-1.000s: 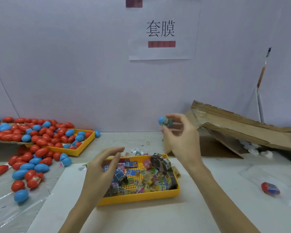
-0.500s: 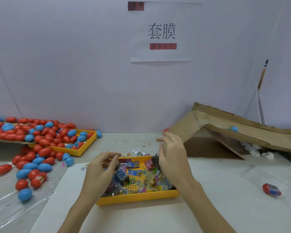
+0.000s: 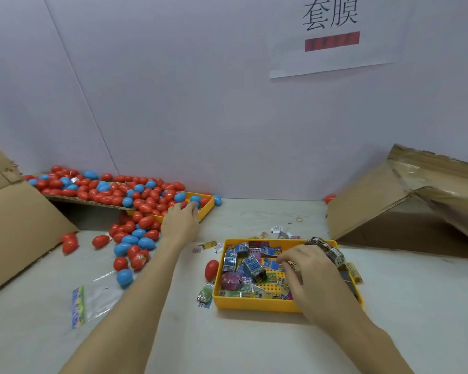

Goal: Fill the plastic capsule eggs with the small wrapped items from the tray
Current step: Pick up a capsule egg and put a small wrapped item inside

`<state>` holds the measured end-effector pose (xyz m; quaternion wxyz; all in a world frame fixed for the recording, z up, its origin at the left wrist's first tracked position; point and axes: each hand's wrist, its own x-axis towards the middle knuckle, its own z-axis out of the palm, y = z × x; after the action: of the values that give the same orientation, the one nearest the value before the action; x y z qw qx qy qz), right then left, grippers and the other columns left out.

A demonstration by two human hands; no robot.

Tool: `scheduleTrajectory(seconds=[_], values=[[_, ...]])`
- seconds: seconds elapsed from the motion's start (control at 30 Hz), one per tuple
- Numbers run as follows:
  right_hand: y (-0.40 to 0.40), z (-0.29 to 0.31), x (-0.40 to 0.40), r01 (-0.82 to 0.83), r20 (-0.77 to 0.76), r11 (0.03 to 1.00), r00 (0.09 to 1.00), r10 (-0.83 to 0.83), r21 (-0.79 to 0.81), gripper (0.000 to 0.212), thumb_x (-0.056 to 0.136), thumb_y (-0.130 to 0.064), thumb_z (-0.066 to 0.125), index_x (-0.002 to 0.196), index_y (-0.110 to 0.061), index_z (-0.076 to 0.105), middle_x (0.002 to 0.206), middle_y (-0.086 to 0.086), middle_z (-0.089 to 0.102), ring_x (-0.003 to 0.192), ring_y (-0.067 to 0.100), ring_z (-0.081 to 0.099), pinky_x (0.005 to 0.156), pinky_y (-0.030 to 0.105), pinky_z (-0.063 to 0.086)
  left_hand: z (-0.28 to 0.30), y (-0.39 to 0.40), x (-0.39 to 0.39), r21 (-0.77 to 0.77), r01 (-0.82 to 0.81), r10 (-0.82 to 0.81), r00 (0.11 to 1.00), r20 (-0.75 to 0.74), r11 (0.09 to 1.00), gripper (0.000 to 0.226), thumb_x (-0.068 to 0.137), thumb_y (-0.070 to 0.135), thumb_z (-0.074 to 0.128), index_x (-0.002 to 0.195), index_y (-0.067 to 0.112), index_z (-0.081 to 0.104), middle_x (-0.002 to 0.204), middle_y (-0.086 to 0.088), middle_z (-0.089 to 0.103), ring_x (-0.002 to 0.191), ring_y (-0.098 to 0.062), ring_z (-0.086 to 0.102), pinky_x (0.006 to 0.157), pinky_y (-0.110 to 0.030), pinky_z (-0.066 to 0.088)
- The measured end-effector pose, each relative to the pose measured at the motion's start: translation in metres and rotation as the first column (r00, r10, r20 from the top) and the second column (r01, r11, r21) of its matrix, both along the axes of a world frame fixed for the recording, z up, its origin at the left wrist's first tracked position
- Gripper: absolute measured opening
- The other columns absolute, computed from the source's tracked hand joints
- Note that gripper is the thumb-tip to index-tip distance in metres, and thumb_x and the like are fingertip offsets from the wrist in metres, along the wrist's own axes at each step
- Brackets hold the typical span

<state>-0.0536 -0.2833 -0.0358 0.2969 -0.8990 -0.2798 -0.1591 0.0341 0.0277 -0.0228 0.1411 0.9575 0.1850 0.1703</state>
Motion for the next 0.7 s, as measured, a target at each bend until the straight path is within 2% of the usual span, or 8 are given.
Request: scheduleTrajectory(seconds=[0.13, 0.23, 0.33, 0.43, 0.5, 0.57, 0.63, 0.7], values=[[-0.003, -0.005, 0.002, -0.017, -0.020, 1.000, 1.000, 0.016, -0.011, 0.020, 0.104, -0.019, 0.054, 0.114, -0.024, 0.070, 0.110, -0.012, 0.062, 0.109, 0.003, 0.048, 0.094, 0.011, 0.031, -0.002, 0.019, 0.025, 0.003, 0.029, -0.028, 0.998, -0.054, 1.000, 0.045, 0.109, 0.026, 0.031, 0.152, 0.017, 0.042, 0.151, -0.018, 0.045, 0.131, -0.039, 0.047, 0.107, -0.048, 0.041], [-0.005, -0.006, 0.004, -0.013, -0.031, 1.000, 0.999, 0.012, -0.012, 0.019, 0.103, -0.020, 0.054, 0.112, -0.026, 0.071, 0.108, -0.013, 0.062, 0.109, 0.005, 0.050, 0.095, 0.015, 0.035, -0.004, 0.025, 0.040, 0.046, 0.112, -0.100, 0.974, -0.205, 0.993, 0.046, 0.108, 0.026, 0.030, 0.153, 0.021, 0.039, 0.160, -0.010, 0.033, 0.142, -0.035, 0.037, 0.112, -0.050, 0.034], [-0.004, -0.007, 0.007, -0.009, -0.033, 1.000, 0.999, 0.008, -0.012, 0.019, 0.103, -0.019, 0.056, 0.110, -0.025, 0.072, 0.107, -0.012, 0.064, 0.107, 0.006, 0.051, 0.094, 0.016, 0.036, -0.004, 0.029, 0.052, 0.079, 0.135, -0.105, 0.949, -0.299, 0.988, 0.046, 0.106, 0.022, 0.030, 0.149, 0.022, 0.047, 0.161, -0.006, 0.032, 0.145, -0.032, 0.032, 0.116, -0.054, 0.025], [-0.003, -0.008, 0.008, 0.001, -0.032, 1.000, 0.999, -0.001, -0.015, 0.018, 0.102, -0.017, 0.057, 0.110, -0.023, 0.073, 0.106, -0.009, 0.066, 0.106, 0.008, 0.053, 0.093, 0.016, 0.035, -0.006, 0.028, 0.056, 0.075, 0.109, -0.086, 0.959, -0.270, 0.991, 0.042, 0.105, 0.021, 0.035, 0.140, 0.020, 0.058, 0.155, -0.008, 0.037, 0.139, -0.031, 0.039, 0.116, -0.056, 0.024], [-0.002, -0.008, 0.008, 0.002, -0.037, 1.000, 0.999, -0.003, -0.007, 0.018, 0.101, -0.016, 0.058, 0.110, -0.021, 0.073, 0.106, -0.008, 0.066, 0.106, 0.009, 0.054, 0.093, 0.017, 0.037, -0.009, 0.028, 0.054, 0.018, 0.069, -0.066, 0.986, -0.152, 0.997, 0.038, 0.103, 0.019, 0.041, 0.134, 0.018, 0.063, 0.151, -0.008, 0.040, 0.134, -0.032, 0.044, 0.115, -0.057, 0.024], [-0.003, -0.009, 0.007, -0.003, -0.042, 1.000, 0.999, 0.003, -0.001, 0.018, 0.102, -0.016, 0.058, 0.110, -0.021, 0.073, 0.105, -0.008, 0.066, 0.106, 0.010, 0.055, 0.092, 0.017, 0.038, -0.010, 0.026, 0.047, -0.039, 0.060, -0.057, 0.996, 0.076, 0.997, 0.031, 0.101, 0.019, 0.051, 0.127, 0.015, 0.067, 0.141, -0.009, 0.047, 0.126, -0.031, 0.049, 0.110, -0.055, 0.031], [-0.003, -0.009, 0.007, -0.005, -0.039, 1.000, 0.999, 0.005, -0.001, 0.019, 0.102, -0.017, 0.057, 0.111, -0.022, 0.073, 0.106, -0.009, 0.065, 0.106, 0.008, 0.053, 0.092, 0.015, 0.035, -0.006, 0.021, 0.037, -0.093, 0.102, -0.068, 0.948, 0.311, 0.990, 0.026, 0.097, 0.019, 0.064, 0.121, 0.009, 0.068, 0.127, -0.013, 0.053, 0.116, -0.031, 0.053, 0.102, -0.051, 0.041], [-0.003, -0.009, 0.008, -0.007, -0.038, 1.000, 0.999, 0.007, 0.002, 0.019, 0.103, -0.018, 0.056, 0.112, -0.023, 0.072, 0.107, -0.011, 0.064, 0.106, 0.006, 0.051, 0.092, 0.013, 0.033, 0.001, 0.012, 0.023, -0.151, 0.177, -0.085, 0.873, 0.480, 0.973, 0.025, 0.091, 0.015, 0.074, 0.113, 0.006, 0.067, 0.115, -0.014, 0.056, 0.106, -0.028, 0.056, 0.093, -0.042, 0.047]])
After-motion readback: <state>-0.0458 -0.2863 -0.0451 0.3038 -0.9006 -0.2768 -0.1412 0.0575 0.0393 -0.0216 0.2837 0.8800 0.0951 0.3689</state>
